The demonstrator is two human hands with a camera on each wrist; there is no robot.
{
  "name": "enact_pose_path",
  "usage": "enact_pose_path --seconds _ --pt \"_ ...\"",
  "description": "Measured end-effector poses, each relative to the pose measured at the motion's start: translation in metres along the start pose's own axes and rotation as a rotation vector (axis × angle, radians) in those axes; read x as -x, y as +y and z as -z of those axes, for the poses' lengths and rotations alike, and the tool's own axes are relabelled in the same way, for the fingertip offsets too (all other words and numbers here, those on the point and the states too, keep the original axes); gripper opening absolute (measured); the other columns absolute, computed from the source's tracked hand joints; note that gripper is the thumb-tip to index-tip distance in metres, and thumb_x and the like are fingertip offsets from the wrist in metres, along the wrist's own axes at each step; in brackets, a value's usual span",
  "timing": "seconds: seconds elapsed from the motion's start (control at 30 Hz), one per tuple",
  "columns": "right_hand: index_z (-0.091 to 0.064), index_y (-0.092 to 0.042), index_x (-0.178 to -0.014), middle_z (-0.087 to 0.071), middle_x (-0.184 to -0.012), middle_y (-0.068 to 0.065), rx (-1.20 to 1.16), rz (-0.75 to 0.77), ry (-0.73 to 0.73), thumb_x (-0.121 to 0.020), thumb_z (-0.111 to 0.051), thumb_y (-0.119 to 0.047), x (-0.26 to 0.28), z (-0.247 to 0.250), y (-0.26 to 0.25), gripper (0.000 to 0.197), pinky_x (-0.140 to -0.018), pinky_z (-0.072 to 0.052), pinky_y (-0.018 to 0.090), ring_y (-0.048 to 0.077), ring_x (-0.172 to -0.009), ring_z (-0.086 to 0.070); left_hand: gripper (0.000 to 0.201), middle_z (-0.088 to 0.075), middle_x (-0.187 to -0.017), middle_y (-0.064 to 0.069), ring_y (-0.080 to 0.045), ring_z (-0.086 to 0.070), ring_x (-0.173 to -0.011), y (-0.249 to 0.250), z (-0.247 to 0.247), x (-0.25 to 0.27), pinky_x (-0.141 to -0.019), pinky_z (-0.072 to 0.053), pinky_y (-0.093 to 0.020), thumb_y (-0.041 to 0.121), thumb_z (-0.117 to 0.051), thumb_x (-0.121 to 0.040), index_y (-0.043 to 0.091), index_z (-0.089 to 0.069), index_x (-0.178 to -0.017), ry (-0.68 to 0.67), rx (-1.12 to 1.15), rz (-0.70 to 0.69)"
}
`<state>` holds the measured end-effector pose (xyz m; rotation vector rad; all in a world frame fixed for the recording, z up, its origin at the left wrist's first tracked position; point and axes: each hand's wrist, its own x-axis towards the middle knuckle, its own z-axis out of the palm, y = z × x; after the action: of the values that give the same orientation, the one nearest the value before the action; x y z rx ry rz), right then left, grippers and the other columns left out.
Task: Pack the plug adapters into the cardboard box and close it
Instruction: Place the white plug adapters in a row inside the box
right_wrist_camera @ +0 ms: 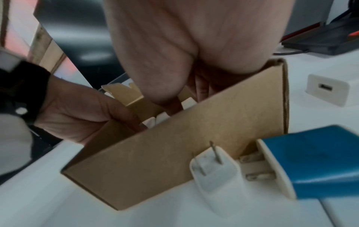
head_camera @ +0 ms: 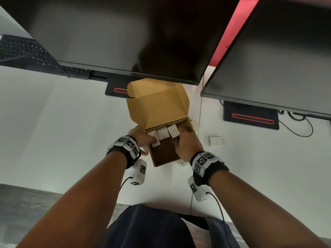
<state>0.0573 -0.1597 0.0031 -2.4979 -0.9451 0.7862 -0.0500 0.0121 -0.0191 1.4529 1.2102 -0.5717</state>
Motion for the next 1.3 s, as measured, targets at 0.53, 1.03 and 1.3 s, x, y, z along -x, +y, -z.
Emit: enact_pose_path --seconds 0.53,1.03,1.3 --pt "-0.049 -0.026 -0.140 -0.049 -0.130 0.010 0.376 -0.044 -0.216 -0.091 -0.066 -0.018 0.015 0.066 0.124 0.051 -0.092 -0.054 0.044 0.033 -0.118 -0.052 0.059 -0.070 -0.118 -0.009 -0.031 -0.070 -0.100 0.008 -0.006 0.013 -0.074 -0.067 -0.057 0.010 -0.090 -0.078 0.021 -0.060 -0.128 0.038 0.095 0.022" --pt "-0.058 -0.014 -0.123 -0.049 -0.128 0.015 0.425 0.329 0.054 -0.093 -0.062 -0.016 0.001 0.041 0.007 0.031 -0.077 -0.060 0.040 0.031 -0.108 -0.056 0.066 -0.074 -0.120 -0.008 -0.034 -0.074 -0.105 0.010 -0.001 0.024 -0.078 -0.066 -0.060 0.018 -0.094 -0.067 0.024 -0.062 -0.124 0.016 0.092 -0.017" --pt "-0.065 -0.015 -0.114 -0.058 -0.122 0.013 0.615 0.193 0.063 -0.088 -0.070 -0.023 -0.007 0.020 0.003 0.027 -0.084 -0.054 0.042 0.033 -0.110 -0.055 0.062 -0.071 -0.120 -0.007 -0.031 -0.072 -0.105 0.008 0.000 0.027 -0.074 -0.068 -0.052 0.024 -0.093 -0.071 0.028 -0.058 -0.122 0.036 0.052 -0.026"
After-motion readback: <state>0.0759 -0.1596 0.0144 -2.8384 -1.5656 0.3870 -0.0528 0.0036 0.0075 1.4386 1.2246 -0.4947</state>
